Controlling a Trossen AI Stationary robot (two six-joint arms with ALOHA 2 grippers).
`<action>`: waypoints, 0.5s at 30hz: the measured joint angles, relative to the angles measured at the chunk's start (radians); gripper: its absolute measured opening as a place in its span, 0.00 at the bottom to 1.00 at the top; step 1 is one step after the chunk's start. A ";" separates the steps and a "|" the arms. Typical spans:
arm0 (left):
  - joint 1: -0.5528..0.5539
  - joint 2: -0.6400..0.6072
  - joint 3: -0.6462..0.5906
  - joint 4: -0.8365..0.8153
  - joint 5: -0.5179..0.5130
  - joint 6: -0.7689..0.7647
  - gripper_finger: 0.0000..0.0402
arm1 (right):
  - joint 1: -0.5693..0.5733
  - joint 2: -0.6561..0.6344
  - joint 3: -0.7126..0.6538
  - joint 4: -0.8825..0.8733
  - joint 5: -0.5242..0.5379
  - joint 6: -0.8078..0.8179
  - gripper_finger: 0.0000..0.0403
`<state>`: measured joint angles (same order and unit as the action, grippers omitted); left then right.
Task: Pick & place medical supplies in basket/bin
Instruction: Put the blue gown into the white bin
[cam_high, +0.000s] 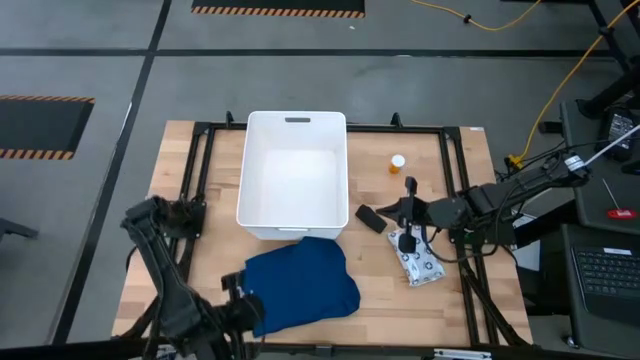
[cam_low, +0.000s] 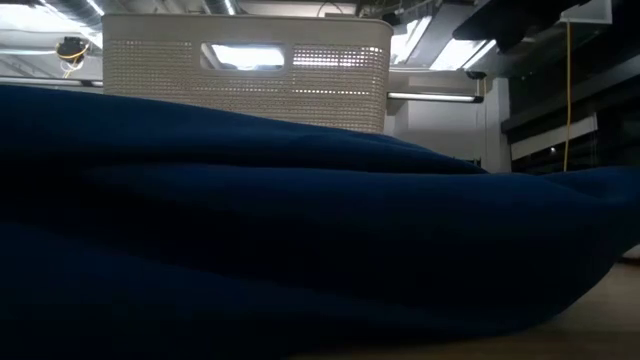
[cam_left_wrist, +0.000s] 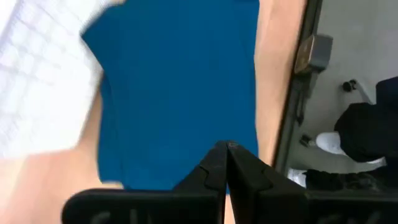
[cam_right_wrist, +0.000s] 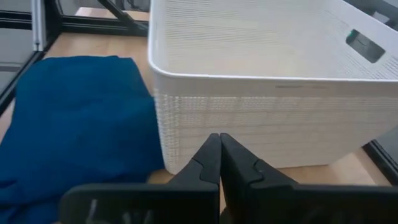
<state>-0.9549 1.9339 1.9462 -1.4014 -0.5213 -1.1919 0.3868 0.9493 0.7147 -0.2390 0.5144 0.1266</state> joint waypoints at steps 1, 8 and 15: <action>-0.005 0.020 0.019 -0.017 0.013 -0.025 0.00 | 0.005 0.000 0.000 0.000 0.000 0.000 0.01; -0.036 0.097 0.058 -0.102 0.109 -0.177 0.00 | 0.014 0.000 0.000 0.004 0.001 0.001 0.02; -0.066 0.109 0.058 -0.121 0.133 -0.324 0.00 | 0.014 0.000 0.000 0.004 0.001 0.003 0.02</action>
<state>-1.0207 2.0430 2.0037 -1.5227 -0.3880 -1.5159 0.4010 0.9493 0.7147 -0.2354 0.5157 0.1294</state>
